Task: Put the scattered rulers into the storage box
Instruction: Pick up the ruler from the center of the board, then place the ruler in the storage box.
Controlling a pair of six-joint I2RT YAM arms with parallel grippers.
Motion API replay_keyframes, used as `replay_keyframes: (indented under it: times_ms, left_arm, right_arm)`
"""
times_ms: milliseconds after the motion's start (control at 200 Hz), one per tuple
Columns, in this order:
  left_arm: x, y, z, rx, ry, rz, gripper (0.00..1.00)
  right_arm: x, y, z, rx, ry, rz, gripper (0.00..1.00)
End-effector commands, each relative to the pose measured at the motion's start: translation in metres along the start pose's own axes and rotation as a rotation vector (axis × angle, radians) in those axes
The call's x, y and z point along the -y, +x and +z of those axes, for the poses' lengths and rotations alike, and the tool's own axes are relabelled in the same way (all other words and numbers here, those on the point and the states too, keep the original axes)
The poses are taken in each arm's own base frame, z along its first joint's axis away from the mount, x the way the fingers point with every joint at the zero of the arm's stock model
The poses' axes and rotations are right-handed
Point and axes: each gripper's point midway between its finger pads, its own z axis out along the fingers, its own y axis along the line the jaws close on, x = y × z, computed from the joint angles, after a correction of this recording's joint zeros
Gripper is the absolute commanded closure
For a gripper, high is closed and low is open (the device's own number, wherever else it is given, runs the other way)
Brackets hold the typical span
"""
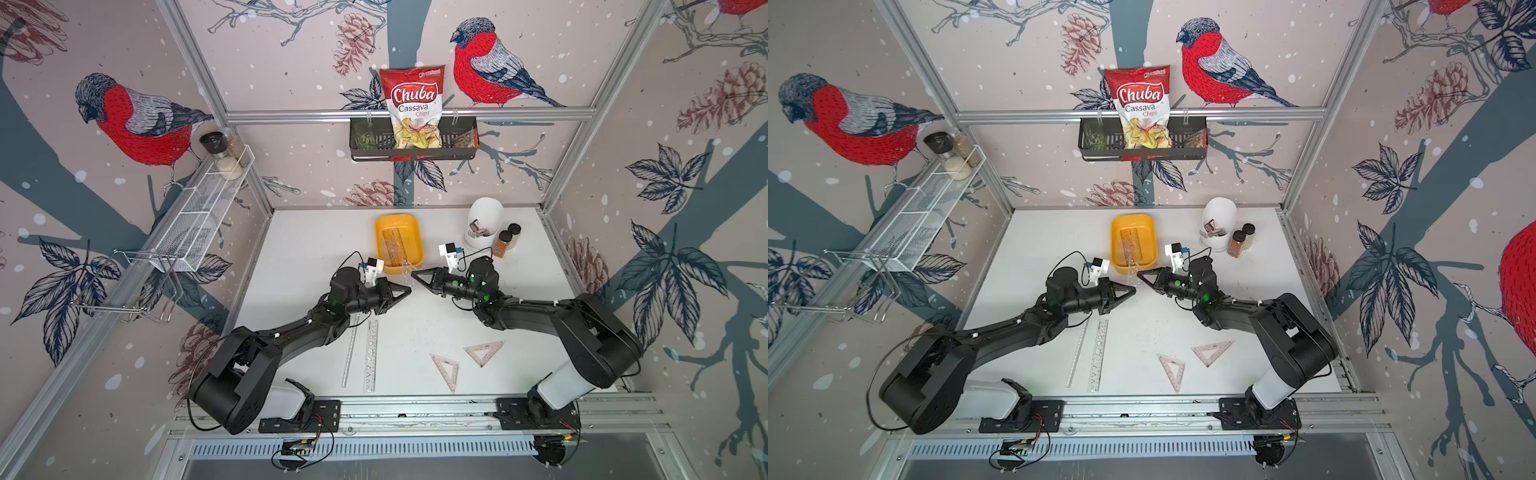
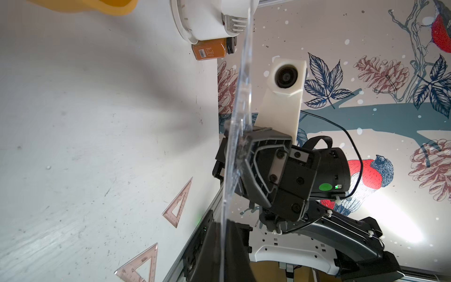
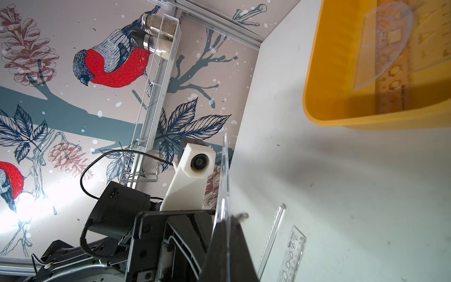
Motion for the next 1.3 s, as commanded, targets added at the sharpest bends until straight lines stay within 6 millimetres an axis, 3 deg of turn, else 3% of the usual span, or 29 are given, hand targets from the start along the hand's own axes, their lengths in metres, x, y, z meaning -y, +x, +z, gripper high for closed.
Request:
replay_keyframes:
  times_ms: [0, 75, 175, 340, 470, 510, 530, 766, 1021, 1296]
  left_arm:
    - [-0.026, -0.006, -0.006, 0.007, -0.131, 0.047, 0.81]
    - [-0.04, -0.021, -0.014, 0.037, -0.23, 0.097, 0.63]
    - [-0.054, -0.045, -0.026, 0.078, -0.384, 0.169, 0.49]
    - [-0.062, -0.08, -0.041, 0.122, -0.59, 0.269, 0.21]
    - [-0.066, -0.1, -0.045, 0.134, -0.669, 0.301, 0.09]
    - [-0.077, -0.101, -0.048, 0.125, -0.709, 0.298, 0.06]
    - [-0.068, -0.109, -0.047, 0.142, -0.709, 0.316, 0.06]
    - [-0.077, -0.132, -0.059, 0.217, -0.836, 0.333, 0.05]
    - [-0.083, -0.132, -0.055, 0.172, -0.855, 0.345, 0.05]
    - [-0.084, -0.132, -0.055, 0.162, -0.863, 0.357, 0.05]
  right_arm:
    - [0.012, -0.009, 0.009, -0.023, 0.066, -0.088, 1.0]
    - [0.029, -0.022, 0.019, -0.05, 0.142, -0.14, 1.0]
    - [0.055, -0.044, 0.037, -0.086, 0.257, -0.211, 1.0]
    - [0.081, -0.086, 0.065, -0.086, 0.376, -0.292, 1.0]
    - [0.093, -0.112, 0.086, -0.089, 0.433, -0.343, 1.0]
    - [0.096, -0.118, 0.091, -0.085, 0.448, -0.353, 1.0]
    - [0.098, -0.121, 0.093, -0.082, 0.456, -0.357, 1.0]
    - [0.12, -0.132, 0.117, -0.087, 0.53, -0.392, 1.0]
    - [0.13, -0.118, 0.14, -0.108, 0.539, -0.375, 1.0]
    - [0.142, -0.111, 0.153, -0.121, 0.558, -0.368, 0.94]
